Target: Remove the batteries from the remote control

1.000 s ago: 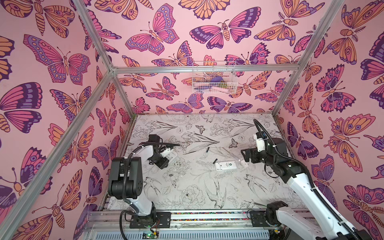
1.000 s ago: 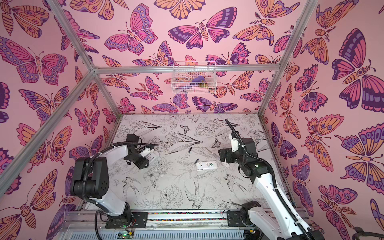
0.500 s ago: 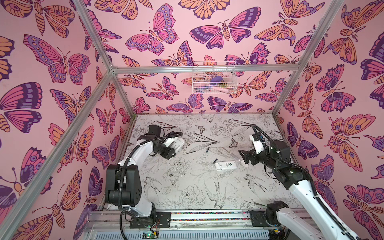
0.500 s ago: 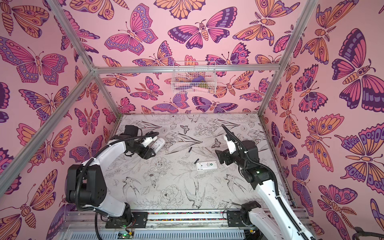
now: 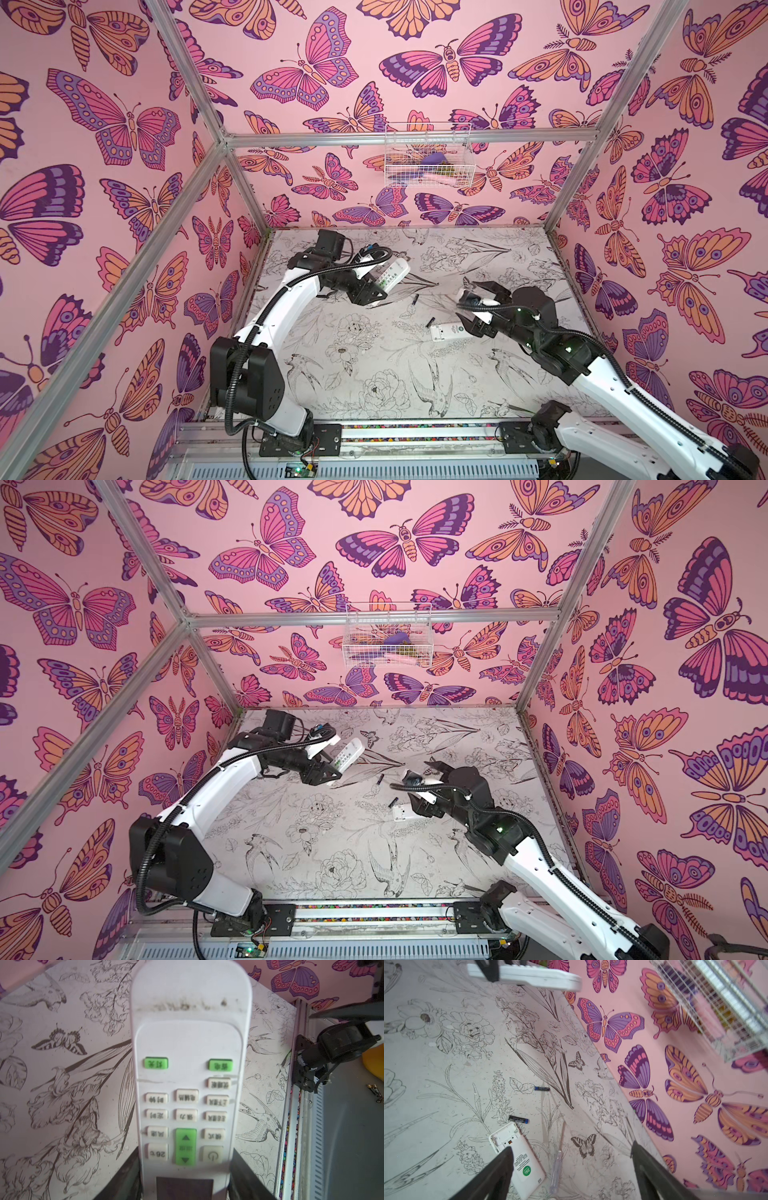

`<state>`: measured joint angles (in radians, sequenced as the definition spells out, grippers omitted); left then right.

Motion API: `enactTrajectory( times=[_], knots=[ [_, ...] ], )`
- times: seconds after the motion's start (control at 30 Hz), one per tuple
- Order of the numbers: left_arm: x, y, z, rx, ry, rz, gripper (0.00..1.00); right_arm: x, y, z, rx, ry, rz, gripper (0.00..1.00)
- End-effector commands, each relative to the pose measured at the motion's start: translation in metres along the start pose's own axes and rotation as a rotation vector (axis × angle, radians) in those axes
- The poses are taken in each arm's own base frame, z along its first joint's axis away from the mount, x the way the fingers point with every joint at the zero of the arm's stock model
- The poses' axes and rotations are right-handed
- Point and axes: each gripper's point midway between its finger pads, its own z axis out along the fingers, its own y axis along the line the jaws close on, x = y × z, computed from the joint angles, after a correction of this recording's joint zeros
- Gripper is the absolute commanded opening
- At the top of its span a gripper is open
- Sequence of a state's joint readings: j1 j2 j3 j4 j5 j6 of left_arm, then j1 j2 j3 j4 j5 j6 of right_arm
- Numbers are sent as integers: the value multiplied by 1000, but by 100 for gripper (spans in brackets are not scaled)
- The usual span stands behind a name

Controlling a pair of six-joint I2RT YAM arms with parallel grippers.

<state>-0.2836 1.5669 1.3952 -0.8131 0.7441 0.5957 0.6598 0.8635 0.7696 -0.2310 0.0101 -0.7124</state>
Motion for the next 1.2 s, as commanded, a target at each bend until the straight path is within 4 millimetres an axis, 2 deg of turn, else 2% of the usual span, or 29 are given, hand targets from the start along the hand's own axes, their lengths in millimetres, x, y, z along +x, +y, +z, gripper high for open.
enactTrajectory(
  times=[0.0,0.1,0.2,0.27,0.4,0.5,0.57,0.63,0.7,0.83,0.9,0.97,1.17],
  knots=[
    [-4,-22,8,101,27,57,33,-17,-3,-7,40,-16,-279,87],
    [-4,-26,17,111,57,84,32,-20,6,-5,28,-21,-393,86],
    [-1,-38,27,128,101,145,32,-26,10,-4,40,-19,-498,87],
    [2,-46,33,147,122,170,32,-30,13,-1,64,-31,-584,99],
    [2,-55,39,162,146,195,32,-34,21,6,102,-70,-721,99],
    [2,-61,44,174,162,215,31,-37,22,13,104,-67,-745,99],
    [2,-64,48,179,172,223,31,-38,22,19,107,-64,-754,93],
    [1,-67,51,181,183,240,31,-38,24,24,94,-52,-765,83],
    [0,-71,53,192,186,250,31,-40,25,29,93,-48,-767,76],
    [-1,-76,59,201,197,256,31,-38,28,39,93,-35,-795,75],
    [-2,-78,60,208,198,263,31,-39,27,42,98,-31,-799,70],
    [-1,-79,61,212,200,264,31,-38,26,46,105,-18,-805,62],
    [1,-78,63,210,209,268,32,-38,24,49,126,-7,-791,28]
  ],
)
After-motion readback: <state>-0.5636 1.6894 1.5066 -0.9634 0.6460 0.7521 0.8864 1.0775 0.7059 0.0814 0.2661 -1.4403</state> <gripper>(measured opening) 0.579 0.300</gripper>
